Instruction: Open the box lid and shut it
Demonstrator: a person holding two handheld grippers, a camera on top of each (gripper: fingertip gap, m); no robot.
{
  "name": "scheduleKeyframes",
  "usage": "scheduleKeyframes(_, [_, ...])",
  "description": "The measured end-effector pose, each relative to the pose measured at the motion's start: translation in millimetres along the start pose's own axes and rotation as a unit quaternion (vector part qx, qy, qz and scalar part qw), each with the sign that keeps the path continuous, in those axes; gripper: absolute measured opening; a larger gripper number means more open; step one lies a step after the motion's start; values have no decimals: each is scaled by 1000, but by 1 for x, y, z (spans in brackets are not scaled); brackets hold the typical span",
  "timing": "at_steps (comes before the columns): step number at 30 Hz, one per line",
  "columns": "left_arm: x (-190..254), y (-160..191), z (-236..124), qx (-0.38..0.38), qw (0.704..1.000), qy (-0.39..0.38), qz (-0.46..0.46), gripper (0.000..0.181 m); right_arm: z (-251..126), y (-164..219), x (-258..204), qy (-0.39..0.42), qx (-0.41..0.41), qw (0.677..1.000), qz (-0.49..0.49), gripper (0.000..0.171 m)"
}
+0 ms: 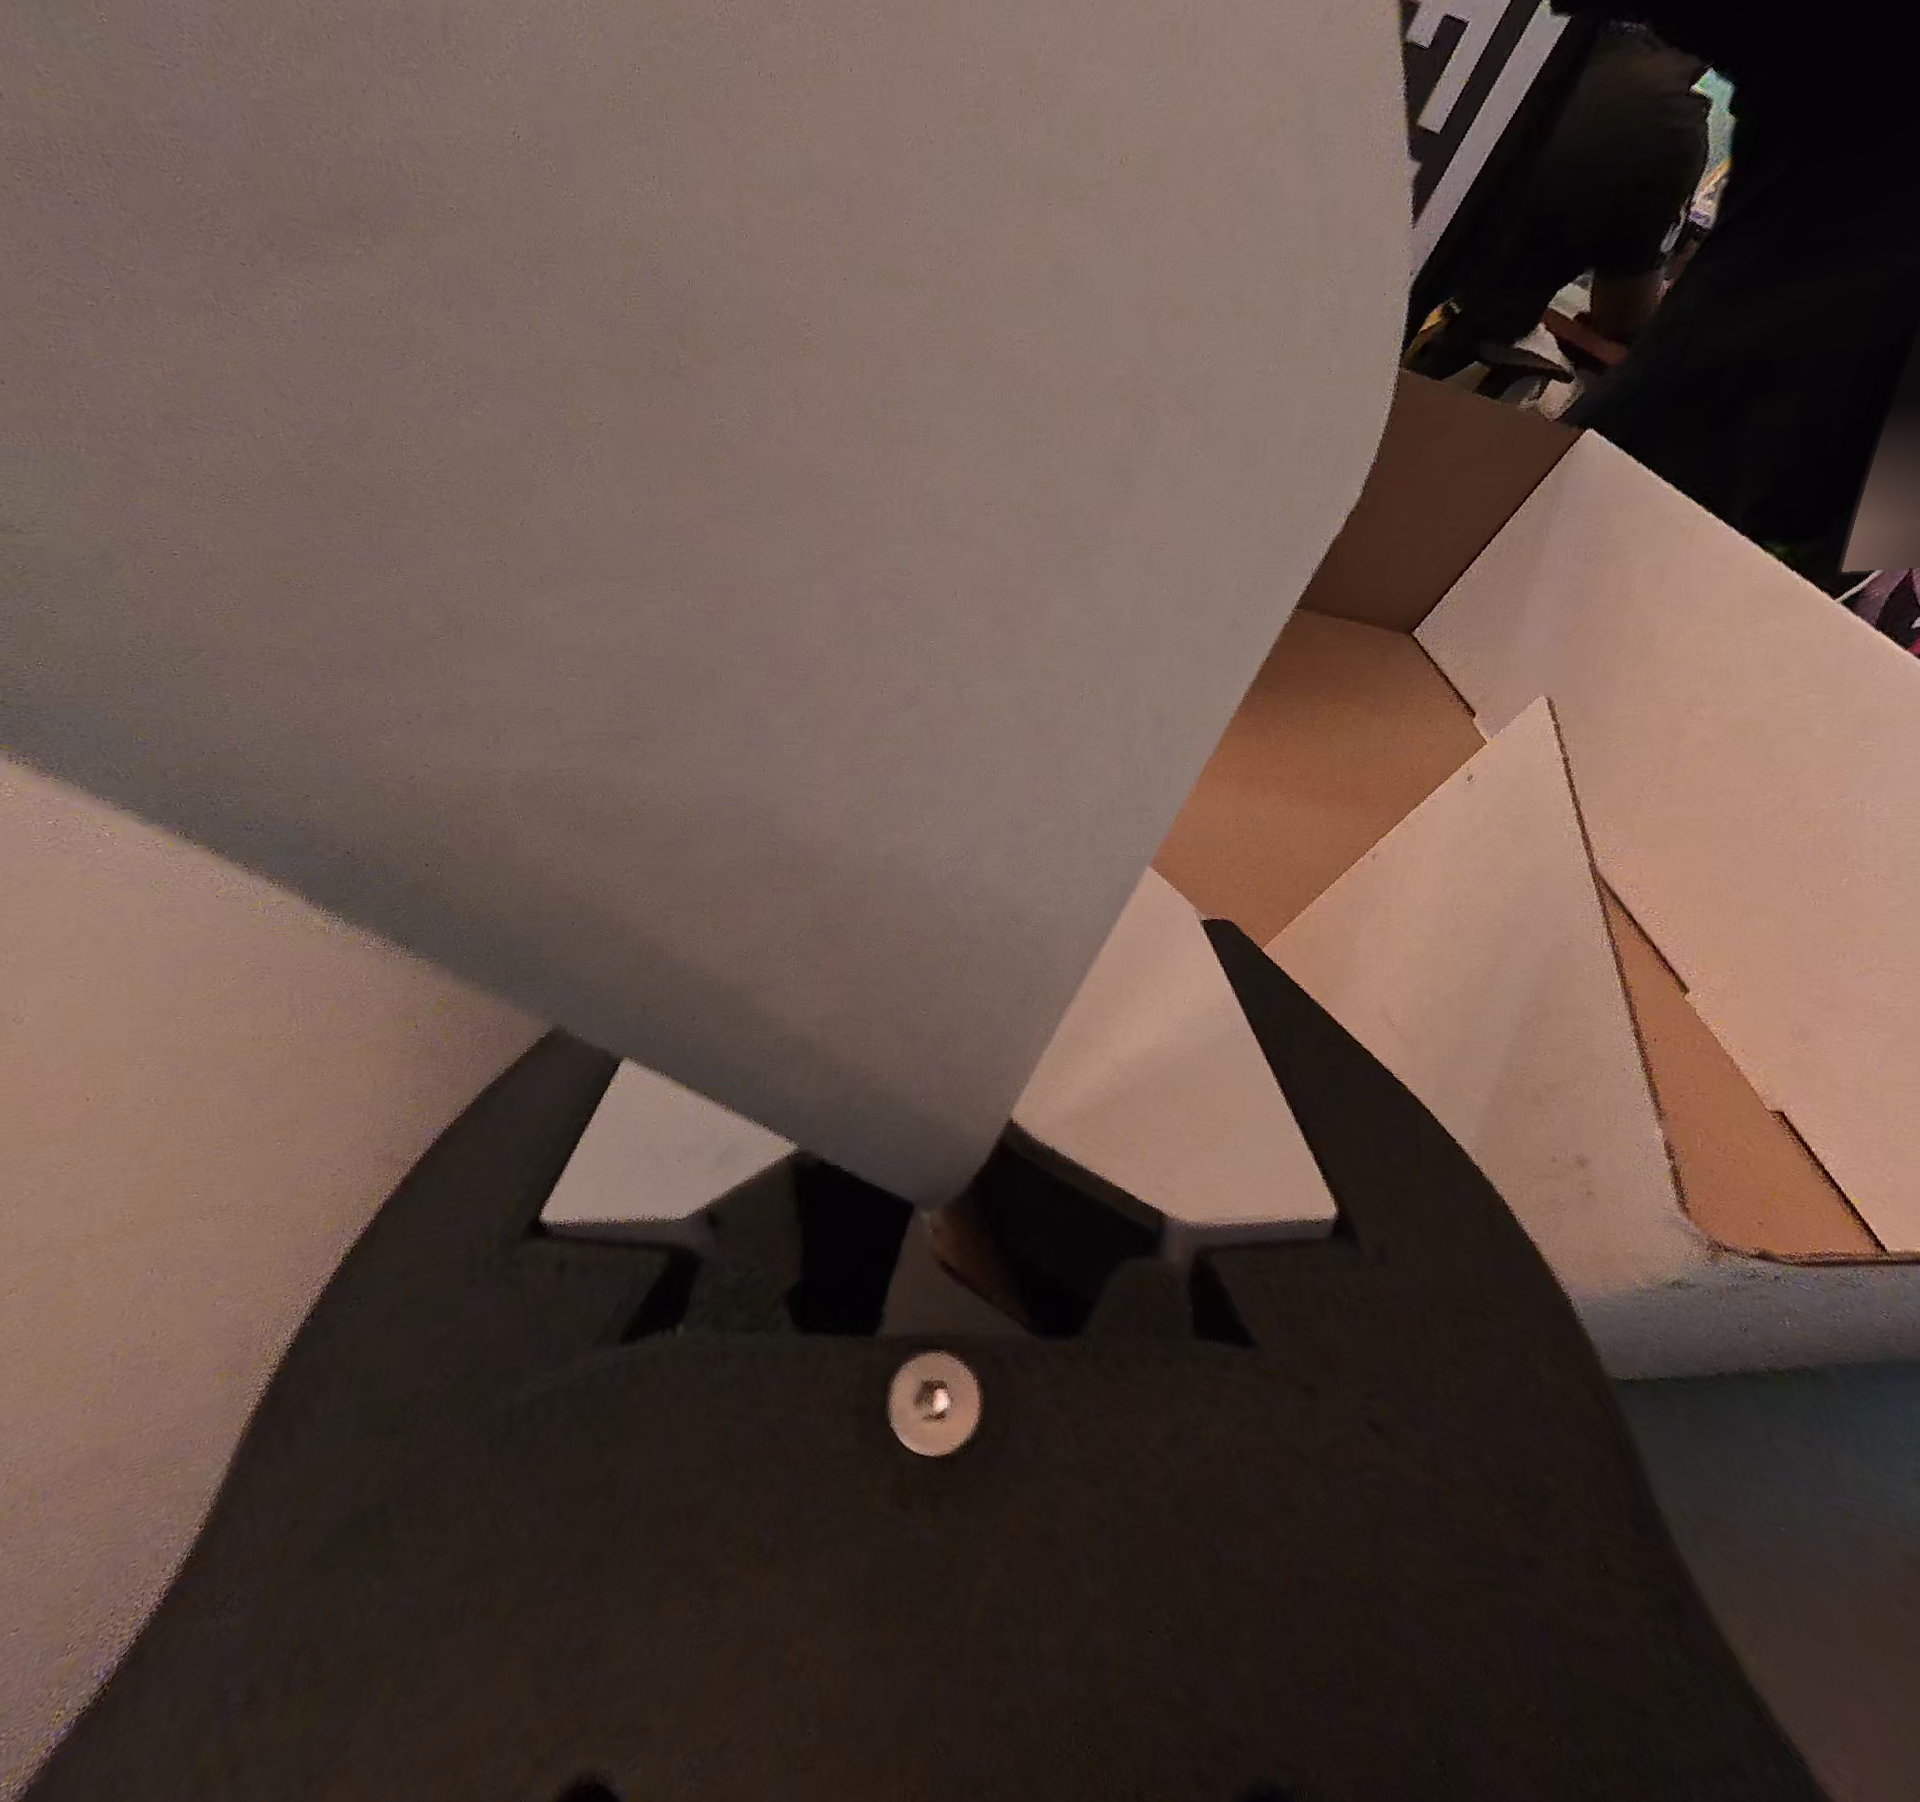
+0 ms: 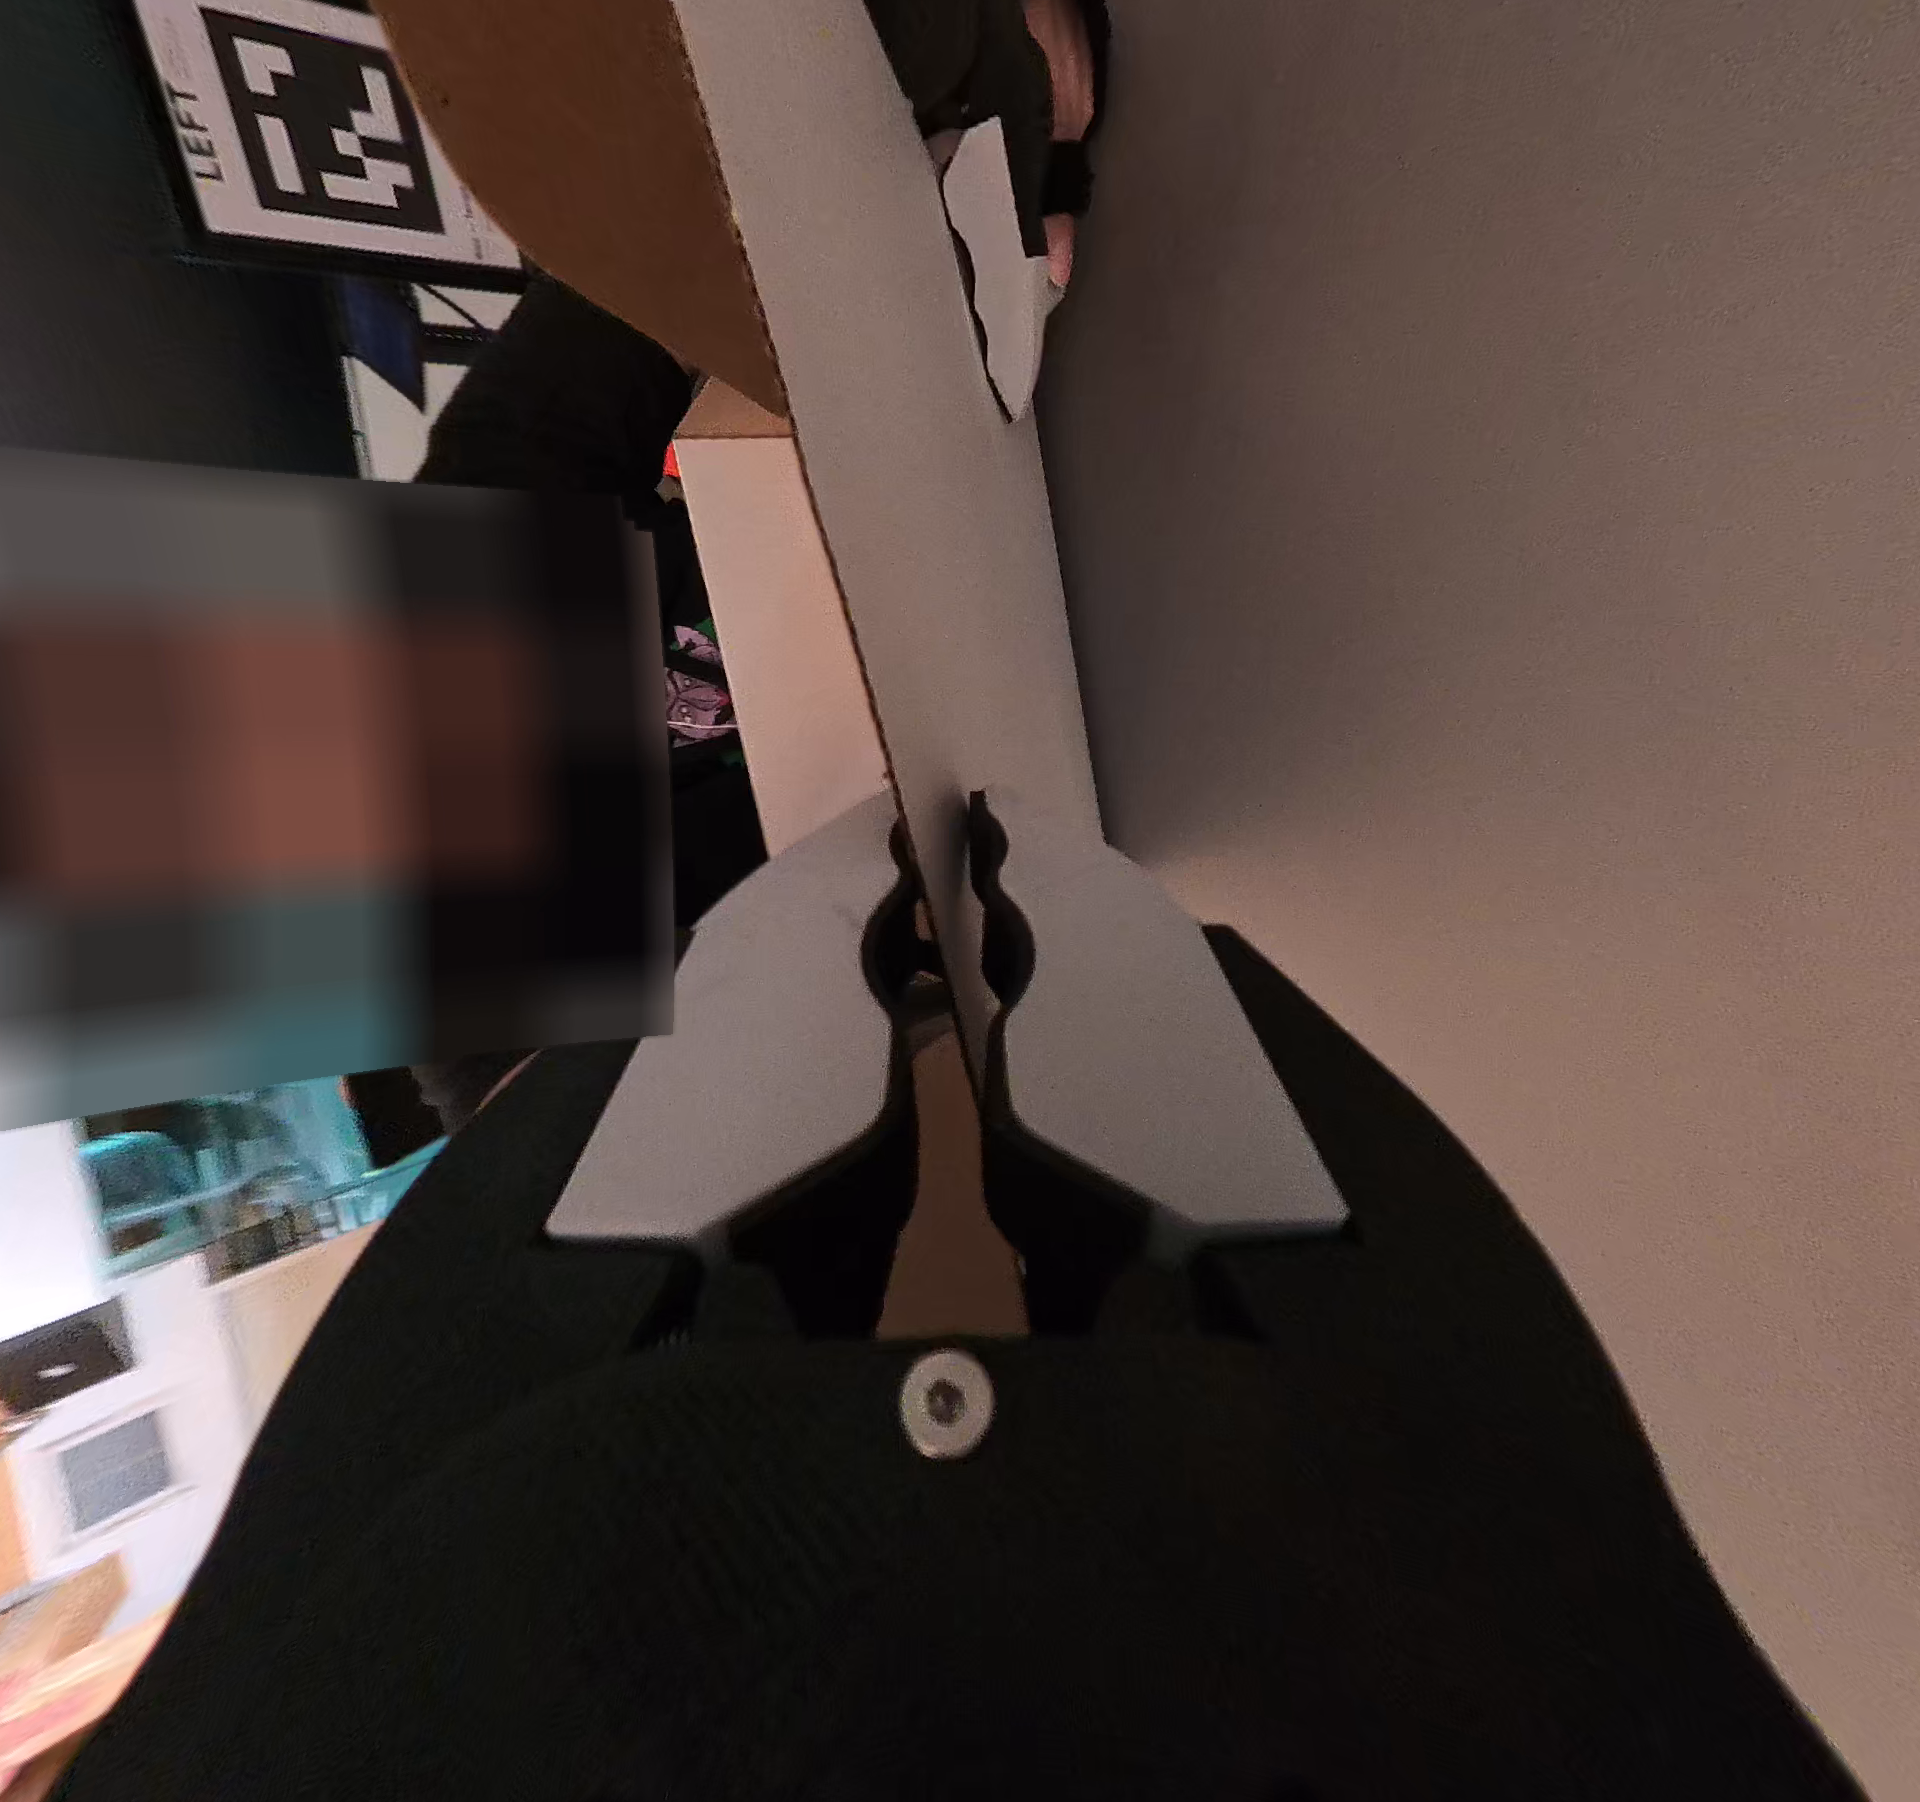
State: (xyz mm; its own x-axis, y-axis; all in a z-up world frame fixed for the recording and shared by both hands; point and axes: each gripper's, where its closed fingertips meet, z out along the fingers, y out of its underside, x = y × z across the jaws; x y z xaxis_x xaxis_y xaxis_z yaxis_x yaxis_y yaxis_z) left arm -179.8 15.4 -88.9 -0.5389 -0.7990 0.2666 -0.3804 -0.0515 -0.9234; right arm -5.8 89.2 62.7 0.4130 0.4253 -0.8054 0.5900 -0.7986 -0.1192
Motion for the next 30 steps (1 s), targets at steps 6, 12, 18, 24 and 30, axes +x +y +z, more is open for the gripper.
scheduleKeyframes(6, [-6, 1, -14, 13, 1000, -16, -11, 3, -45, 4, -40, 80, 94, 989, -82, 15])
scheduleKeyframes(12, [-8, 1, -22, 19, 1000, -21, -4, 3, -121, 54, -100, 262, 409, 815, -317, 32])
scheduleKeyframes(18, [-12, 0, -23, 19, 1000, -19, -6, 3, -61, 176, -38, 351, 604, 646, -309, 38])
scheduleKeyframes(24, [-12, -1, -26, 23, 999, -26, 7, 4, 62, 188, 33, 167, 644, 729, -164, 38])
scheduleKeyframes(30, [-14, -2, -33, 36, 999, -37, 12, 4, 133, 126, 59, 103, 519, 842, -107, 43])
